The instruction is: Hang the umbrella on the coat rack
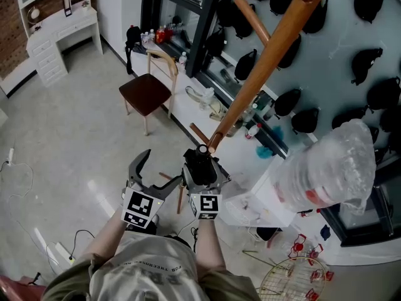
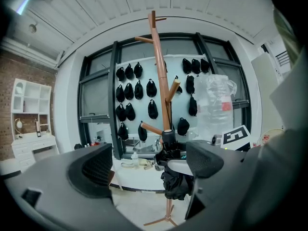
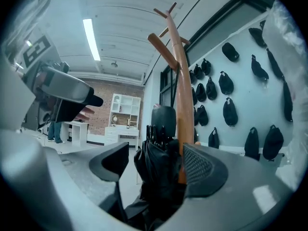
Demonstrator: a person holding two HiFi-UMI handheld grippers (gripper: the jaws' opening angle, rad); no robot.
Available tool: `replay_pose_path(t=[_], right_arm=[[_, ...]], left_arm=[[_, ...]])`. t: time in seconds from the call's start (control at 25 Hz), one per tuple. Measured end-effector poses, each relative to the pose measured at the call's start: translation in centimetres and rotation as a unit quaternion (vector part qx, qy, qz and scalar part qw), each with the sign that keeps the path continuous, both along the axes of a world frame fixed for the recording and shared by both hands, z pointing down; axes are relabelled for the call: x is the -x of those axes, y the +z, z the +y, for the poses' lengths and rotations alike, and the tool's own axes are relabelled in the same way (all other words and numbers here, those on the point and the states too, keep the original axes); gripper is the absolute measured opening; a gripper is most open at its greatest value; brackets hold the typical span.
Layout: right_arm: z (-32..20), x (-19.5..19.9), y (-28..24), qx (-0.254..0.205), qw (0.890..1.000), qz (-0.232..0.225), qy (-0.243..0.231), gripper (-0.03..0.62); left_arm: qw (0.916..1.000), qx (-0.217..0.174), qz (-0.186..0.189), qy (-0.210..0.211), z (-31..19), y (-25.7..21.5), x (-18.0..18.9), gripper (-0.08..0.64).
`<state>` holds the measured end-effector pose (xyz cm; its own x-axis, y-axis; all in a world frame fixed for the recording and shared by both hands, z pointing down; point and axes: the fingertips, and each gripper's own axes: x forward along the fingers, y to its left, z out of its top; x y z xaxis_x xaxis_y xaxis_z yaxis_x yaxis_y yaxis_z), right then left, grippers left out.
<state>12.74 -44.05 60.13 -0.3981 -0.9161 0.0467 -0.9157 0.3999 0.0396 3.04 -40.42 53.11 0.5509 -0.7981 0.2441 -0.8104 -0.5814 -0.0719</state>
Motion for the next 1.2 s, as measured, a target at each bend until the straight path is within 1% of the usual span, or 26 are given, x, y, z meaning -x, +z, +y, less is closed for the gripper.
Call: replay_pose_path(t=[0.12,0.28,0.44,0.56,0.68,0.72,0.8,0.84,0.88,0.92,1.0,1.08,1.12,1.16,1.2], right_arm=[[0.8,-0.3,-1.7,-0.007,1.000,-0.013,-0.001,0.342],[2.4,-0.9,-5.2,-0.023,0.999,-0.043,0.000,0.342],[4.6,-1.3,-9.0,-0.032,0.997,-0.069,-0.010,0.341],[6.3,-1.5,-11.3,-0.040,0.996,-0.083,-0.015,0.339],[7.7,-2.2,-13.1,-0.051,0.995,-0.087,-0.011,0.337],[8.1,-2.4,-13.7,-0.055,0.995,-0.087,-0.008,0.330],[8.9,-3.0,-14.7,-0.063,0.994,-0.091,-0.002,0.312],[9.2,-3.2,-15.1,-0.067,0.994,-0.092,0.000,0.267],[9.5,-3.4,-15.4,-0.070,0.993,-0.091,0.001,0.242],[9.8,-3.5,-15.8,-0.075,0.993,-0.088,0.000,0.240],[10.3,-3.7,-16.4,-0.083,0.993,-0.081,-0.001,0.177],[10.7,-3.9,-16.8,-0.089,0.993,-0.073,-0.001,0.176],[10.9,-3.9,-16.9,-0.092,0.993,-0.069,0.001,0.164],[11.1,-4.0,-17.1,-0.095,0.993,-0.064,0.004,0.111],[11.3,-3.9,-17.2,-0.098,0.993,-0.060,0.004,0.103]], left_arm=[[1.0000,-0.004,0.002,-0.008,0.6,-0.9,-0.1,0.469],[0.9996,-0.009,0.006,-0.026,1.4,-1.8,0.1,0.469],[0.9992,-0.003,0.018,-0.034,2.5,-2.5,0.2,0.468],[0.9986,-0.017,0.021,-0.046,3.4,-3.3,0.5,0.468],[0.9972,-0.033,0.029,-0.061,4.1,-4.5,0.8,0.464],[0.9965,-0.038,0.034,-0.067,4.4,-4.9,0.9,0.450],[0.9943,-0.052,0.045,-0.082,4.8,-5.9,1.3,0.376],[0.9929,-0.059,0.050,-0.090,5.1,-6.4,1.5,0.330],[0.9914,-0.067,0.055,-0.098,5.3,-6.9,1.7,0.296],[0.9899,-0.074,0.059,-0.105,5.4,-7.3,1.8,0.270],[0.9875,-0.086,0.063,-0.116,5.7,-8.0,1.9,0.225],[0.9854,-0.095,0.065,-0.125,6.0,-8.3,1.9,0.186],[0.9845,-0.098,0.066,-0.129,6.2,-8.5,2.0,0.164],[0.9837,-0.100,0.068,-0.133,6.3,-8.6,2.0,0.141],[0.9828,-0.102,0.071,-0.137,6.4,-8.7,2.1,0.119]])
